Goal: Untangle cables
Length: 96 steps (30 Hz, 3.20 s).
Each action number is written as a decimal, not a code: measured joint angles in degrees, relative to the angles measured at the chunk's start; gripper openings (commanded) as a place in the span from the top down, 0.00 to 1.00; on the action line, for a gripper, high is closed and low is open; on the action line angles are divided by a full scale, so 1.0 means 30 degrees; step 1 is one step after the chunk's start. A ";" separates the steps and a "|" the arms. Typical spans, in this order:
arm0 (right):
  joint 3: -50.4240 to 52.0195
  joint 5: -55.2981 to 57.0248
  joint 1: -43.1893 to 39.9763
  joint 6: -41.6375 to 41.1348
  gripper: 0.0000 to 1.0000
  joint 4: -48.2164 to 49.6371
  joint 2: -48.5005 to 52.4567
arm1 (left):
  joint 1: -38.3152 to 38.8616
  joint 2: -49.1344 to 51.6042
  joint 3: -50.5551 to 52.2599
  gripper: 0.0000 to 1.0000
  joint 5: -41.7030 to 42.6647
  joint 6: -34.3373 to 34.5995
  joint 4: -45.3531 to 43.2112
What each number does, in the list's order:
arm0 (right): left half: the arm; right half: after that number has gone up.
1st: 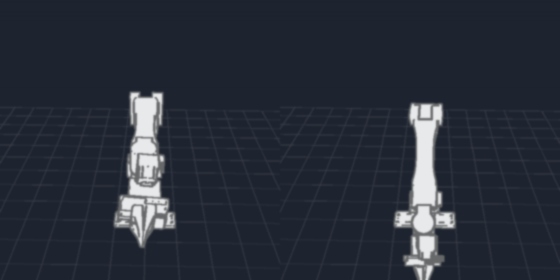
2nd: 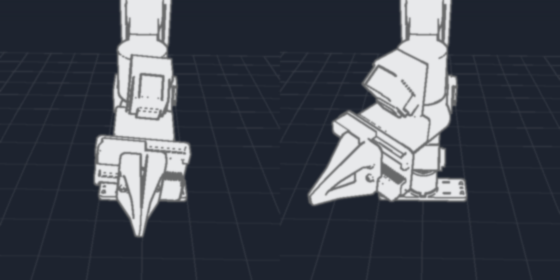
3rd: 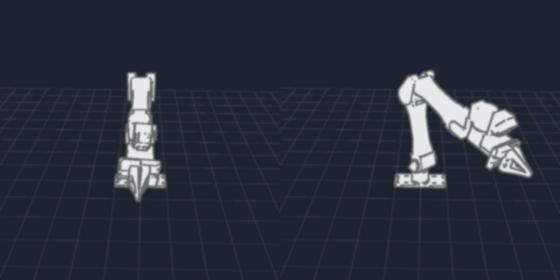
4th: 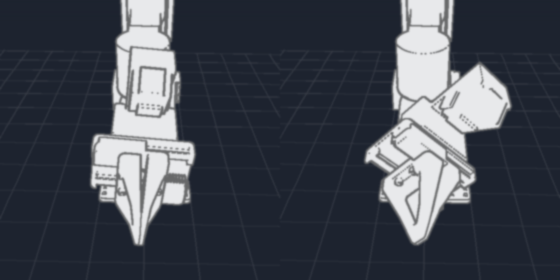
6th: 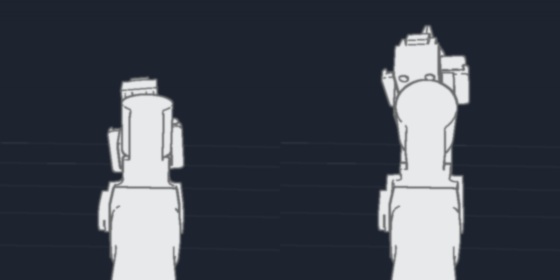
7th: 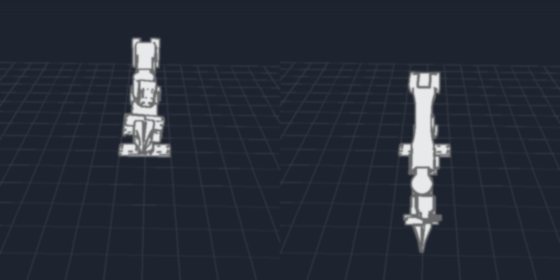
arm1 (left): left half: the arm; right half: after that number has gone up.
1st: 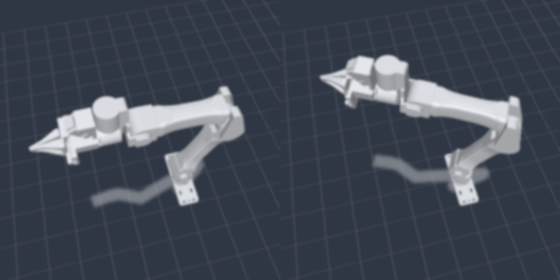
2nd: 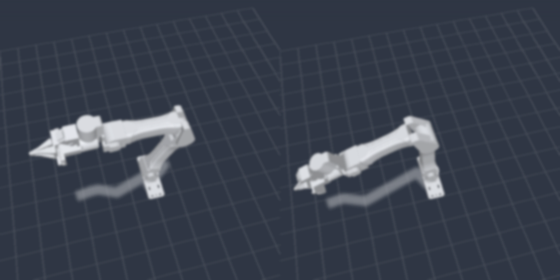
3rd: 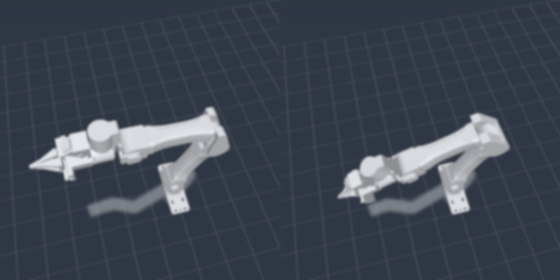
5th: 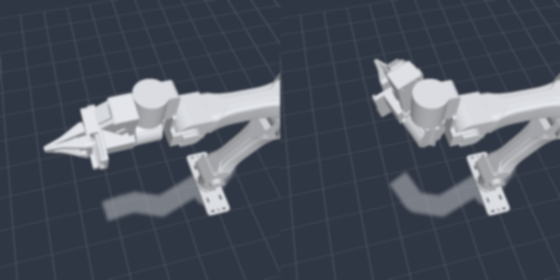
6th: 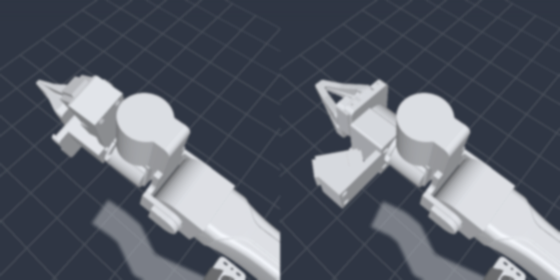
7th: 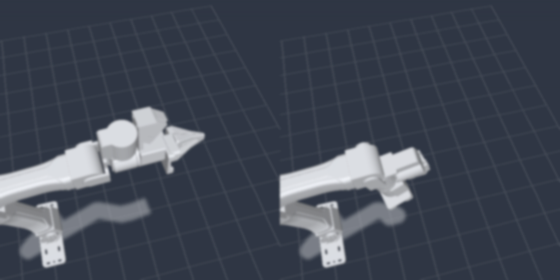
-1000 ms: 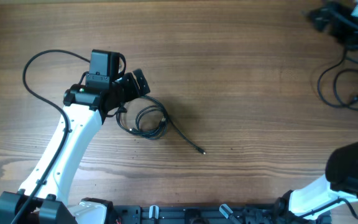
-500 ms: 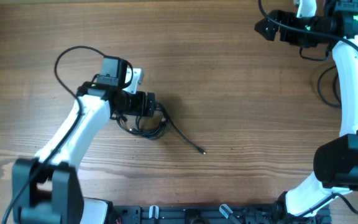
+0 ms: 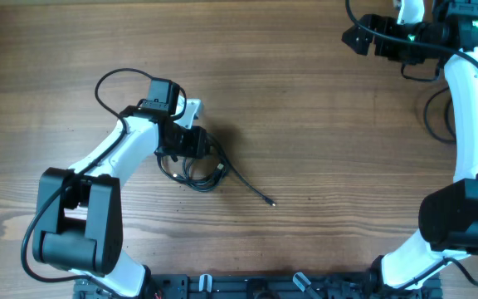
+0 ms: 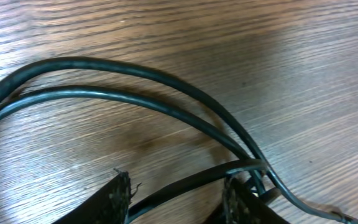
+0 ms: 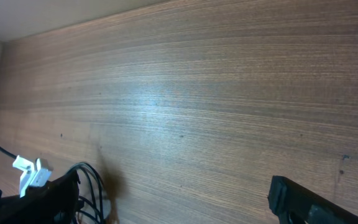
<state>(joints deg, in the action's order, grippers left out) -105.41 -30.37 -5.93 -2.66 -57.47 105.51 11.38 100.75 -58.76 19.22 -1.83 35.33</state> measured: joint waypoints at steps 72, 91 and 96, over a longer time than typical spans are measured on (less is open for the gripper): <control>0.0066 -0.0007 0.5829 -0.1494 0.46 0.0889 0.1800 | -0.0670 0.0372 -0.6433 0.96 0.5013 1.6946 -0.6499; 0.0379 -0.0007 0.8116 -0.3832 0.54 0.1603 0.1989 | -0.0656 0.0342 -0.6433 0.96 0.5785 2.0094 -0.7373; 0.0787 0.0073 0.8568 -0.4867 0.54 0.2178 0.2943 | -0.0656 0.0342 -0.6433 0.96 0.5785 2.0174 -0.7300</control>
<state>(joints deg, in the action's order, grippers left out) -103.04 -30.15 19.77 -17.26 -50.94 114.34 9.41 101.78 -78.06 36.58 58.70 13.43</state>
